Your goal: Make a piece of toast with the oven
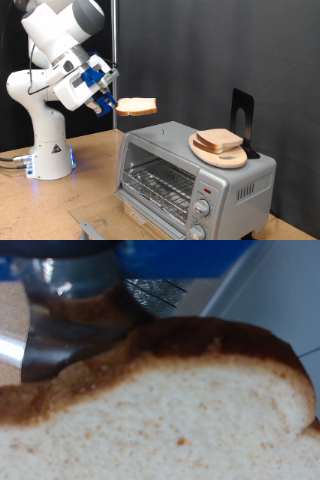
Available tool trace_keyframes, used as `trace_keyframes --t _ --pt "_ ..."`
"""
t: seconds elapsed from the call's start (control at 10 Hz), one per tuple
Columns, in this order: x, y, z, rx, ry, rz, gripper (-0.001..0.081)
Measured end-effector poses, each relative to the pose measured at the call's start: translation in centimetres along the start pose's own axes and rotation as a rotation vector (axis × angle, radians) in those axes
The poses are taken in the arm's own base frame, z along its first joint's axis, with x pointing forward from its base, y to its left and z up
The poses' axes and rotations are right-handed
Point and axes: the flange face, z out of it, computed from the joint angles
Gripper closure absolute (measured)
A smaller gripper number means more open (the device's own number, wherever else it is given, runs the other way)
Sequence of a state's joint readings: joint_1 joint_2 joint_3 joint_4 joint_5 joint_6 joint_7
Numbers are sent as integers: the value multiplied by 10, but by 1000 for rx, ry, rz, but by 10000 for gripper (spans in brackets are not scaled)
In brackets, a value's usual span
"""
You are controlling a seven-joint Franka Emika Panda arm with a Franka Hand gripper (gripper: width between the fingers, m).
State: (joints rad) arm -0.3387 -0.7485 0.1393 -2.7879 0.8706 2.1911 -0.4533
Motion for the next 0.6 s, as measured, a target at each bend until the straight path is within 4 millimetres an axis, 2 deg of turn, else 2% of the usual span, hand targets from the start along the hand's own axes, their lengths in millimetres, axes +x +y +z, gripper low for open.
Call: trace_keyframes --t 0.3,0.6 --pt "3 45 -11 1 21 -7 364" --pt "11 86 4 -20 -34 61 364"
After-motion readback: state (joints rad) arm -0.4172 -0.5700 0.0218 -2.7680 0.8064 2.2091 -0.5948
